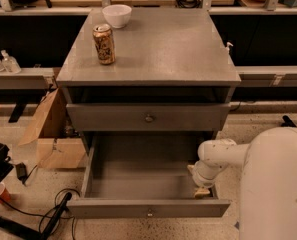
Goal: Open middle drawer
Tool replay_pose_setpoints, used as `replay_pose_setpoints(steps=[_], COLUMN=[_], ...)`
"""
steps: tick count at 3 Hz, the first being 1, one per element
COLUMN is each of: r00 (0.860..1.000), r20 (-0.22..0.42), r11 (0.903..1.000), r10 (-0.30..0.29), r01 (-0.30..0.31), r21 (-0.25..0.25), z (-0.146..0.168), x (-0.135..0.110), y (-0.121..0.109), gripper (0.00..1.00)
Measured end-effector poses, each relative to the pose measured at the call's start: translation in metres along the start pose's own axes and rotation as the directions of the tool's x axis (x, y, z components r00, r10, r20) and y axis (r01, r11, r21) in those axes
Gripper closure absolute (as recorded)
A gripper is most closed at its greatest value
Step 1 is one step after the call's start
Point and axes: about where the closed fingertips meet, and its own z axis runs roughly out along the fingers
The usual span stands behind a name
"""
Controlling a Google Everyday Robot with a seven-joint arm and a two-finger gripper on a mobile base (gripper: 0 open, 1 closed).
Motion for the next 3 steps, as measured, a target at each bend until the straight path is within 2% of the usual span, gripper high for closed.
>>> replay_pose_setpoints(steps=[1,2,3], r00=[1.0,1.0,0.998], r20=[0.0,-0.015,-0.05], r11=[1.0,0.9999,0.9985], r10=[0.0,-0.01,-0.033], r01=[0.0,0.01,0.035], r21=[0.0,0.008,0.041], z=[0.0,-0.013,-0.057], x=[0.0,-0.001,0.0], y=[0.0,-0.005,-0.02], gripper=[0.0,0.0,0.0])
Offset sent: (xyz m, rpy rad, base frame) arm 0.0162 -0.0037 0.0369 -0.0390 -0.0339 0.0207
